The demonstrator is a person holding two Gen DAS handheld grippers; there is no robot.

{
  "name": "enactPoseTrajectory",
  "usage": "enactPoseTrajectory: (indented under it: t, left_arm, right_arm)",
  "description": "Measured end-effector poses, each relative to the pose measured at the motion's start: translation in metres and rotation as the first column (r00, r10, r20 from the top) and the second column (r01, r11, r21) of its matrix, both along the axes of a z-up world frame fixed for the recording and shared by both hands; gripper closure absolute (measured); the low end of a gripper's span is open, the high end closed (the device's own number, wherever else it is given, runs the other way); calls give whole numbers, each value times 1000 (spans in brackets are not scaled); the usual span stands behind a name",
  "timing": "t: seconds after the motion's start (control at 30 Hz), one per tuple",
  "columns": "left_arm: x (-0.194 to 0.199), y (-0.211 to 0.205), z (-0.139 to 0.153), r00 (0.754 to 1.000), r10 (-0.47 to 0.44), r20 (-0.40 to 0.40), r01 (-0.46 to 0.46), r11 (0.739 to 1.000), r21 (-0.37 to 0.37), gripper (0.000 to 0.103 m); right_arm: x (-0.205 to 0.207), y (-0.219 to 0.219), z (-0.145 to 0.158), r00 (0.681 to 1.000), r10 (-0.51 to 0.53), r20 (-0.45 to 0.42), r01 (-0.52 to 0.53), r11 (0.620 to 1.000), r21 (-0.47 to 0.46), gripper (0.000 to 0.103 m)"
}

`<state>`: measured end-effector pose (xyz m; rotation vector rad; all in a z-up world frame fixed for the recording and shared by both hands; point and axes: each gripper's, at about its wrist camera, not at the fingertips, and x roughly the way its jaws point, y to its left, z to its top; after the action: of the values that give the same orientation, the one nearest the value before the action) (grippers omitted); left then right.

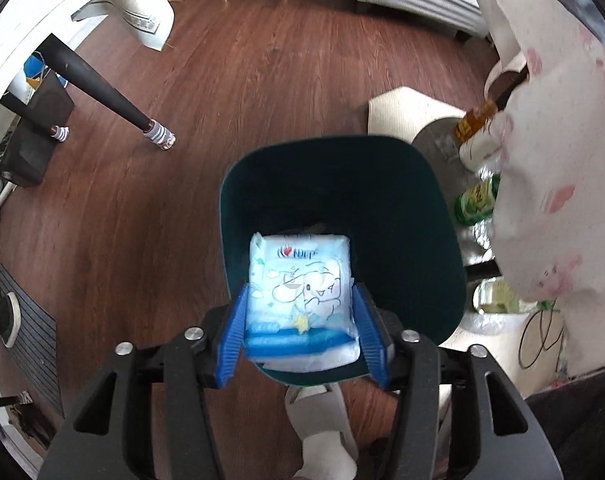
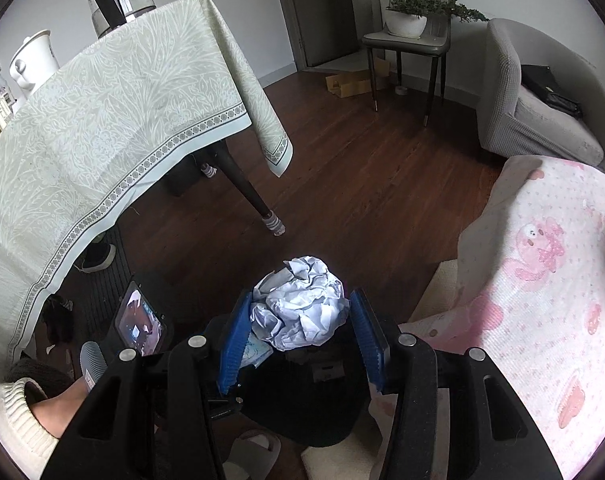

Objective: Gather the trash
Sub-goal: 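Open the left gripper to drop the wipe pack while the right gripper drops the foil into the bin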

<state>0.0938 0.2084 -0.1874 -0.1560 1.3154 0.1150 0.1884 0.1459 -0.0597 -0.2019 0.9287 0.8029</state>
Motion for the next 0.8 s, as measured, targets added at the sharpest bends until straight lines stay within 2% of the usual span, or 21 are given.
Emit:
enactPoseTrajectory:
  t: [0.07, 0.13, 0.53, 0.67, 0.8]
  left_arm:
    - [-2, 0, -1, 1000, -7, 1, 7, 1000, 11, 34]
    - [-5, 4, 0, 1000, -3, 8, 3, 1000, 10, 33]
    - [-20, 38, 18, 991, 96, 90, -98, 995, 11, 33]
    - [-26, 56, 26, 983, 144, 115, -145, 989, 2, 36]
    - [-32, 66, 40, 974, 164, 159, -172, 984, 37, 39]
  right_arm:
    - [1, 5, -7, 1000, 0, -11, 0, 1000, -18, 53]
    - [3, 9, -14, 1000, 0, -25, -1, 999, -36, 53]
    - [5, 37, -51, 997, 13, -80, -22, 992, -124, 53]
    - [9, 44, -67, 994, 12, -104, -28, 988, -152, 53]
    - [9, 50, -82, 993, 8, -121, -31, 982, -189, 53]
